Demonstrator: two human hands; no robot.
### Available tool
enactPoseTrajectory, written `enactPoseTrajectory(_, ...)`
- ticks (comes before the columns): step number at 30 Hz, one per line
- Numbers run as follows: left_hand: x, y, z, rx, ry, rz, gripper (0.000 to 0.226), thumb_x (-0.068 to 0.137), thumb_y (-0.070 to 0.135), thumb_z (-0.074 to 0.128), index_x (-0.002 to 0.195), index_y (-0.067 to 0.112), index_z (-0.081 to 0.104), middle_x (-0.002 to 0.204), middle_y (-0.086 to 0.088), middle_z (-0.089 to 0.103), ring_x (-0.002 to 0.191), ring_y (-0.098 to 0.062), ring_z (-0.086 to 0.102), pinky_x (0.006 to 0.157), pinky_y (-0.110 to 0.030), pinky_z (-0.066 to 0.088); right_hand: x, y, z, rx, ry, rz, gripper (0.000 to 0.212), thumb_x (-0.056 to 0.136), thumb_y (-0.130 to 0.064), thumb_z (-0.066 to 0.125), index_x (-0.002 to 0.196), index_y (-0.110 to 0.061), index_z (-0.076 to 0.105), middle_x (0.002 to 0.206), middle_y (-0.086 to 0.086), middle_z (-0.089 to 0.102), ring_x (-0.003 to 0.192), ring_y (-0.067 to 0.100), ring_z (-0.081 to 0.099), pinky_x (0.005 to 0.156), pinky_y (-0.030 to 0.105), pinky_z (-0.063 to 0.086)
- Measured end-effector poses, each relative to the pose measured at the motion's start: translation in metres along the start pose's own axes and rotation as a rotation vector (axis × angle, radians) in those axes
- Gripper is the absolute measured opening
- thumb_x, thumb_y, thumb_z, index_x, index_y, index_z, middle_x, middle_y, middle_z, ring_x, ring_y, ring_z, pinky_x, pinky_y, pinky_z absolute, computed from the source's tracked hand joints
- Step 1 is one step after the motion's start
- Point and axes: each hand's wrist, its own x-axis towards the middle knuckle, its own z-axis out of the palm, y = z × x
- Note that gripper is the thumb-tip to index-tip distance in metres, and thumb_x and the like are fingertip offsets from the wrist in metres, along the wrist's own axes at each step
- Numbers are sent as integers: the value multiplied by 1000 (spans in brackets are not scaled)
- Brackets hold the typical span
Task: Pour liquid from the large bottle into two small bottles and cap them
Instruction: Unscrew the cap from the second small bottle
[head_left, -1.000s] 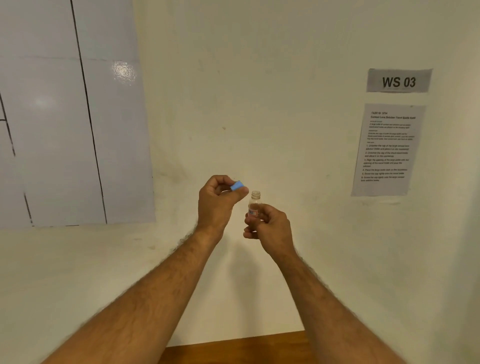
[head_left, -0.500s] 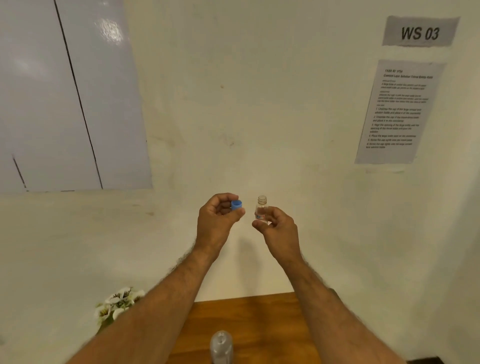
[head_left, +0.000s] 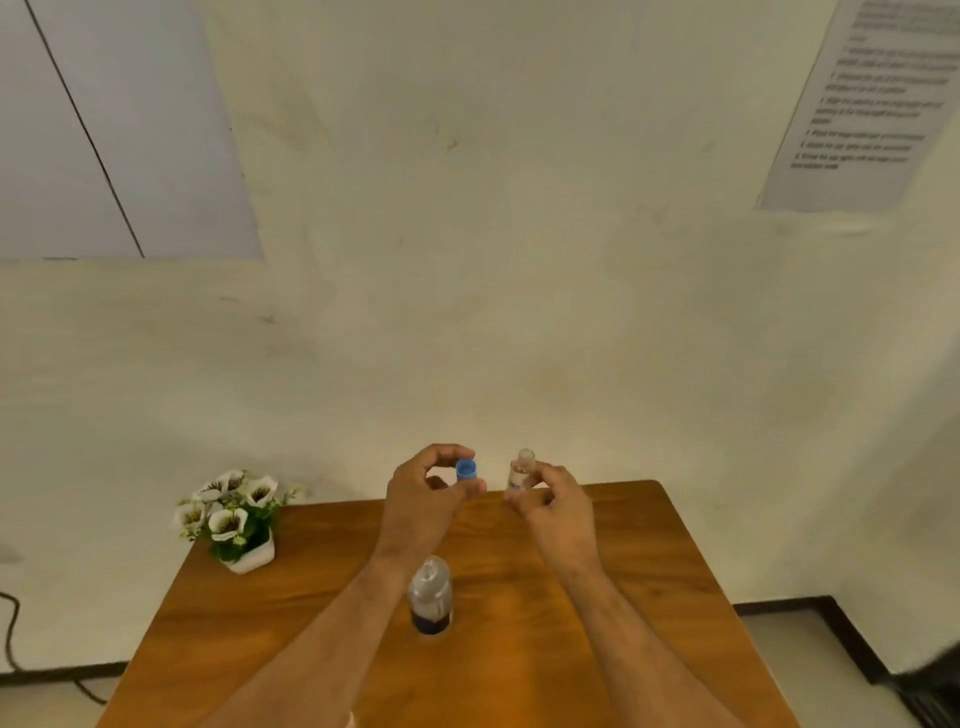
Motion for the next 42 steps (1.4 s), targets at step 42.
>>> enactPoseTrajectory(42, -129, -185, 33, 415, -308, -433, 60, 69, 31, 87, 113, 47, 49, 93, 7, 56, 70, -5, 52, 61, -15, 46, -90, 191, -6, -396, -492, 222, 64, 81, 10, 51, 131, -30, 58, 120, -14, 59, 103, 0, 57, 87, 14, 50)
